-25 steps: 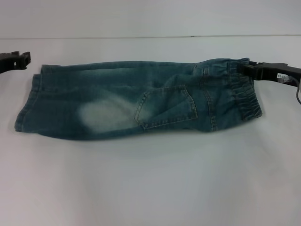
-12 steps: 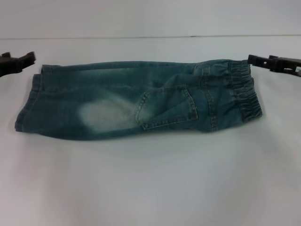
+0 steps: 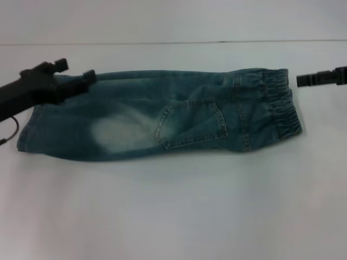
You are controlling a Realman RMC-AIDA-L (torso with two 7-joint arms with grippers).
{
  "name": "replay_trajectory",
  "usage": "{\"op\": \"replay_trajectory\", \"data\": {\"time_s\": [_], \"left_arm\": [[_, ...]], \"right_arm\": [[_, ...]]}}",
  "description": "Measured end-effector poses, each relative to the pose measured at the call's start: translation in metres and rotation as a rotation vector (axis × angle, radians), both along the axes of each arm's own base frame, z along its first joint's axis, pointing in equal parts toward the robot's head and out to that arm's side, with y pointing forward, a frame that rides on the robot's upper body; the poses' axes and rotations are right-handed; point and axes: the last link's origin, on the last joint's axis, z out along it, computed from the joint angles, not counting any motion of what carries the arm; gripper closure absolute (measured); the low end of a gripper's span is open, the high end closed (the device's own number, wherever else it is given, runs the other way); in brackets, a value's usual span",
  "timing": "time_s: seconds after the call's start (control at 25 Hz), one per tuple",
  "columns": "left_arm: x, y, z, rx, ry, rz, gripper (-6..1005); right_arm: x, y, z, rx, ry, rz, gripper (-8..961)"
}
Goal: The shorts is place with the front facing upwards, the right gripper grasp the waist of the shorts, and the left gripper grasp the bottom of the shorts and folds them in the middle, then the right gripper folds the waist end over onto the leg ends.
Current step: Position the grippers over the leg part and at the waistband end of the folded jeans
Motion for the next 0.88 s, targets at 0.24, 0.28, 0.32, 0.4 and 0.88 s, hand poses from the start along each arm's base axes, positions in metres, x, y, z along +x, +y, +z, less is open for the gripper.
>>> {"op": "replay_trajectory", "data": {"time_s": [0.24,0.28,0.32,0.4,0.88], "left_arm": [[0.02,-0.014,-0.018,-0.167,0.036,-0.163,63],[0.023,-0.016,-0.021,-0.203,0.049,-0.187,63],[0.026,-0.018,-0.024,-0.232,0.058,-0.208,63],[0.03,-0.02,-0.027,-0.277,0.074,-0.24,63],[0.038,-0.024,-0.032,-0.375,0.09,-0.285,62]], "right_arm": [[-0.017,0.003,0.004,-0.112,-0.141,-0.011,-2],[-0.017,0.004,0.003,-0.127,-0.172,-0.017,-1],[-0.017,0.005,0.001,-0.137,-0.198,-0.022,-1],[-0.015,0.007,-0.005,-0.148,-0.246,-0.031,-1],[-0.008,0.015,-0.035,-0.126,-0.339,-0.004,3]]}}
